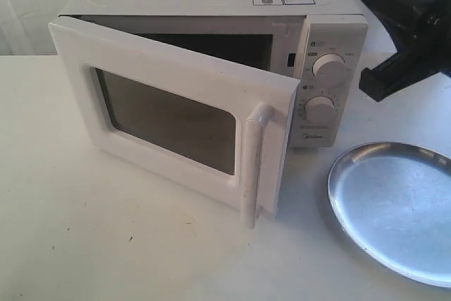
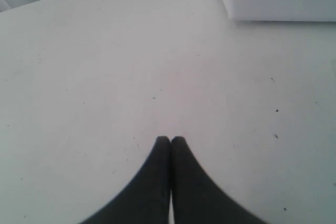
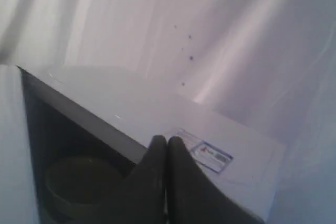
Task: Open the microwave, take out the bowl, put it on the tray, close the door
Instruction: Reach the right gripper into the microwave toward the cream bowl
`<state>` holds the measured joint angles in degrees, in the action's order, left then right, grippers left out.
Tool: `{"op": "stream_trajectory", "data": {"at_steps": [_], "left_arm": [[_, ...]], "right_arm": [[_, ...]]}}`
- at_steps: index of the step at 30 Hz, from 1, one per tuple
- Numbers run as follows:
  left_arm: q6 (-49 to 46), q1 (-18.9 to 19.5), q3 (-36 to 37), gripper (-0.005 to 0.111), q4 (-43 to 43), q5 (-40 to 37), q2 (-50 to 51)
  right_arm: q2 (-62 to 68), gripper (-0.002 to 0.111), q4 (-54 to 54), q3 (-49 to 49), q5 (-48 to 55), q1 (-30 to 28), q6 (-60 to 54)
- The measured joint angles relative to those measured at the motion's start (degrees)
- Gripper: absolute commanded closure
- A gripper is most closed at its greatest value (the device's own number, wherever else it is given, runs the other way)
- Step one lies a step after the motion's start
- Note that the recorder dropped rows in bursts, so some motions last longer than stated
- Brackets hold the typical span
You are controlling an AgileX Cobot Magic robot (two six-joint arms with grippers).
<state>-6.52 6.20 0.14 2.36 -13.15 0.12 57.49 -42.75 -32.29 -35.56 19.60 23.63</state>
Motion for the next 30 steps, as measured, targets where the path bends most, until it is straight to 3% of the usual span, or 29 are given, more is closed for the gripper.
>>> {"op": "stream_trajectory", "data": {"at_steps": [4,8,12,17,24,30], "left_arm": [[0.0,0.0,0.0,0.107,0.0,0.0,0.0],[0.0,0.0,0.0,0.107,0.0,0.0,0.0],[0.0,0.0,0.0,0.107,0.0,0.0,0.0],[0.0,0.0,0.0,0.107,0.0,0.0,0.0],[0.0,0.0,0.0,0.107,0.0,0.0,0.0],[0.0,0.0,0.0,0.107,0.0,0.0,0.0]], "right_arm": [[7.64,0.108,3.42,0.0,1.49,0.0,-4.21],[16.43,0.108,1.65,-0.12,-0.78,0.0,-1.15],[22.62,0.108,-14.73,-0.67,-16.13,0.0,9.48],[23.45,0.108,-30.96,-2.47,-31.78,0.27,12.76],[23.61,0.108,-30.58,-2.6,-25.21,0.26,14.66],[28.3,0.106,-19.93,-3.37,-21.41,4.63,12.48]]}}
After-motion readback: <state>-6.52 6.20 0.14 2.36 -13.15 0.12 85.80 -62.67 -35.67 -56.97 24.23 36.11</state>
